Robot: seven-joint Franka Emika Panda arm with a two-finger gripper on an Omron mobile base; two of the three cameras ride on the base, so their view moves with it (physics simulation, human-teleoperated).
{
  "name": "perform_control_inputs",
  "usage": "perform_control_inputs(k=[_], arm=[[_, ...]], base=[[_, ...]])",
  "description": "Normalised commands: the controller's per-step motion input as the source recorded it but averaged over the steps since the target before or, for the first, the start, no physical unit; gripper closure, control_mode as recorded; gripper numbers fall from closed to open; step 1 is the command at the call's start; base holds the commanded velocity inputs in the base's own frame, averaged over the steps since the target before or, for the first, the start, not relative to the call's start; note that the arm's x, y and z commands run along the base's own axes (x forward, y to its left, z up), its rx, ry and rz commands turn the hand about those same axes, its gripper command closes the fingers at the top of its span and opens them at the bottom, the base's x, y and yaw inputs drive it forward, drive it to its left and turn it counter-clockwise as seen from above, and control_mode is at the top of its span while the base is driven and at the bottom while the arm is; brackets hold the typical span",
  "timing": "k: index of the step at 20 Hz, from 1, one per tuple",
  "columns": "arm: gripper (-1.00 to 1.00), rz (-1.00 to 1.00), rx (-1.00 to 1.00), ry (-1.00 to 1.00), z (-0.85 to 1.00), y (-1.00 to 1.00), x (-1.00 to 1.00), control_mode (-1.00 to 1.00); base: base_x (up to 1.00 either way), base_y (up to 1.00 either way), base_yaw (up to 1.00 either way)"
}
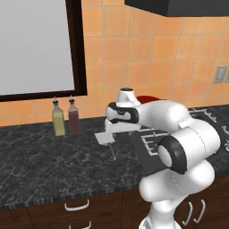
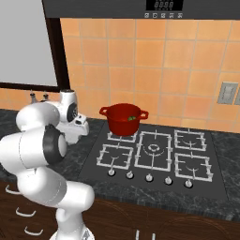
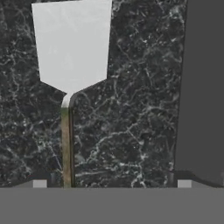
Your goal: Put the potato and avocado in the pot. Retrieve the spatula and lightly stir the vegetables in the pot.
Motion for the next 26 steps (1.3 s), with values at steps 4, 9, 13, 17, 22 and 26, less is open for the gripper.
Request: perform_control_inputs(k=[4, 9, 13, 17, 22, 26], arm=[[-1.0, 0.0, -0.02, 0.09, -0.31, 0.27, 0.0, -1.0], [-1.0, 0.0, -0.01, 0.02, -0.32, 0.27, -0.02, -1.0], [-1.0, 0.0, 0.0, 0.0, -0.31, 0.22, -0.09, -1.0], [-1.0, 0.0, 0.0, 0.0, -0.22, 0.08, -0.16, -1.0], [-1.0, -0.01, 0.0, 0.0, -0.21, 0.08, -0.01, -1.0], [-1.0, -0.02, 0.0, 0.0, -0.19, 0.04, 0.0, -1.0]], base=[[0.0, 0.0, 0.0], [0.0, 0.0, 0.0], [0.0, 0.0, 0.0], [0.0, 0.0, 0.0], [0.0, 0.0, 0.0], [0.0, 0.0, 0.0]])
